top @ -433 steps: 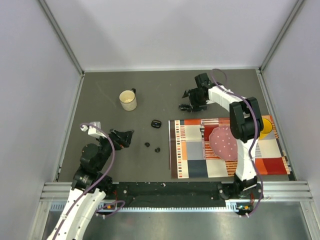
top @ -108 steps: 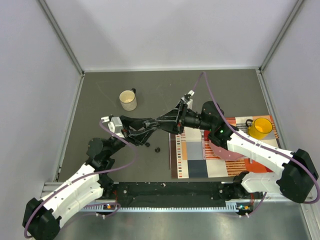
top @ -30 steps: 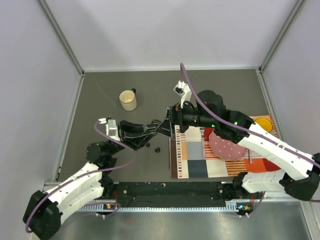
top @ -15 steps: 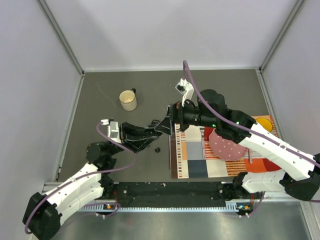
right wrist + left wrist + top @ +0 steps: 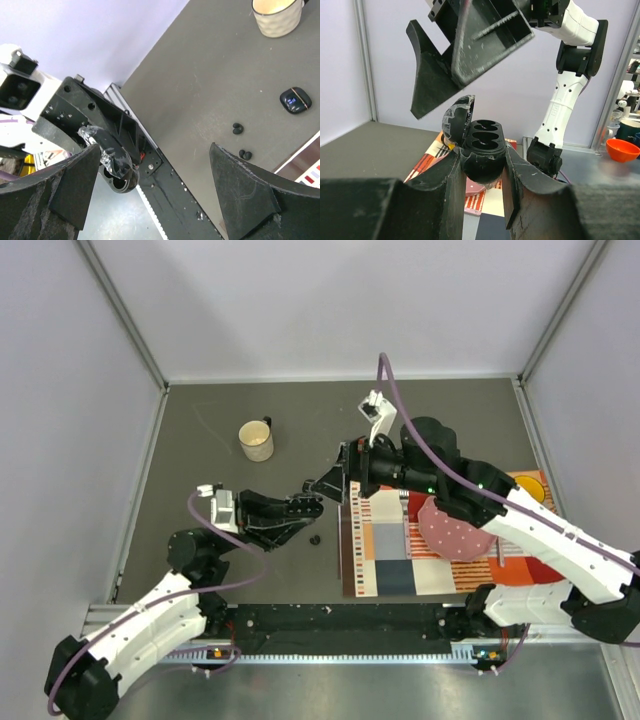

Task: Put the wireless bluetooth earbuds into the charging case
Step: Open the charging case, then pick up the earbud from the center of the board.

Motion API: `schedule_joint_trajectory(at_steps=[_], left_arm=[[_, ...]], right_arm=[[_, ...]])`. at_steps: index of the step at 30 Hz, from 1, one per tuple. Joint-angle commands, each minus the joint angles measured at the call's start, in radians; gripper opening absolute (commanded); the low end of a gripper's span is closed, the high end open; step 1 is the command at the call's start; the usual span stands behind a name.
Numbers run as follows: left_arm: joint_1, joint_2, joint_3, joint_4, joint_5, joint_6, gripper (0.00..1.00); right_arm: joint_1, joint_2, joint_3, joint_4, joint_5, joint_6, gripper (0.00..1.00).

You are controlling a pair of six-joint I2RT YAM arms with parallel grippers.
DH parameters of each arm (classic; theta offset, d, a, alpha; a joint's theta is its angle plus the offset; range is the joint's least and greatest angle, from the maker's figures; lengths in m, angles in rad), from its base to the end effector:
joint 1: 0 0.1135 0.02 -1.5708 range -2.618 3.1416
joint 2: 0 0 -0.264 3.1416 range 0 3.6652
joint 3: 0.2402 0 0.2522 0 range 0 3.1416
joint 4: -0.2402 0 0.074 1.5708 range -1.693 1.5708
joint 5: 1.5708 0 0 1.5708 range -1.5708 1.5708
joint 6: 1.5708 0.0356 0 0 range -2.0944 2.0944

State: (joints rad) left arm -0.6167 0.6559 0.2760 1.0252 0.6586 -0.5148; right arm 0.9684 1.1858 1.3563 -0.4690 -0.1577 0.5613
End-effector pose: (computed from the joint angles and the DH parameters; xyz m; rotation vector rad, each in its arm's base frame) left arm 0.1034 -0.1000 0.3008 0.7090 0.9296 -1.3146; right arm 0.1407 0.2144 0.4268 -0.5301 1.9780 1.1621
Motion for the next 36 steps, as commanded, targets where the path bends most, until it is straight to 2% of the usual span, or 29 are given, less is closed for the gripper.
schedule_joint_trajectory(at_steps=[1,11,15,21,25,28,30,33,36], left_arm=[[-0.005,-0.048,-0.02,-0.008,-0.028,0.03,0.0],[-0.005,-0.139,-0.066,-0.079,-0.112,0.061,0.0],[-0.005,-0.214,-0.075,-0.109,-0.151,0.07,0.0],[-0.005,-0.364,-0.046,-0.312,-0.215,0.111,0.0],[-0.005,-0.438,-0.028,-0.411,-0.243,0.137,0.0],[-0.005,-0.483,-0.021,-0.456,-0.264,0.145,0.0],[-0.005,-0.504,-0.02,-0.47,-0.269,0.15,0.0],[-0.005,-0.519,-0.018,-0.493,-0.266,0.148,0.0],[-0.005,-0.53,-0.011,-0.519,-0.257,0.15,0.0]], right_arm=[[-0.019,-0.049,0.038,0.09,0.015,0.026,0.9],[-0.125,-0.126,-0.039,0.124,0.066,0.1,0.91],[-0.207,-0.12,-0.127,0.078,0.047,0.138,0.86],[-0.215,-0.034,-0.201,0.006,0.032,0.1,0.75],[-0.214,0.053,-0.253,0.004,-0.011,0.198,0.67],[-0.211,0.1,-0.325,0.065,-0.026,0.302,0.62],[-0.198,0.109,-0.413,0.17,-0.025,0.359,0.58],[-0.16,0.124,-0.506,0.294,0.013,0.46,0.54],[-0.107,0.149,-0.545,0.343,0.078,0.517,0.51]])
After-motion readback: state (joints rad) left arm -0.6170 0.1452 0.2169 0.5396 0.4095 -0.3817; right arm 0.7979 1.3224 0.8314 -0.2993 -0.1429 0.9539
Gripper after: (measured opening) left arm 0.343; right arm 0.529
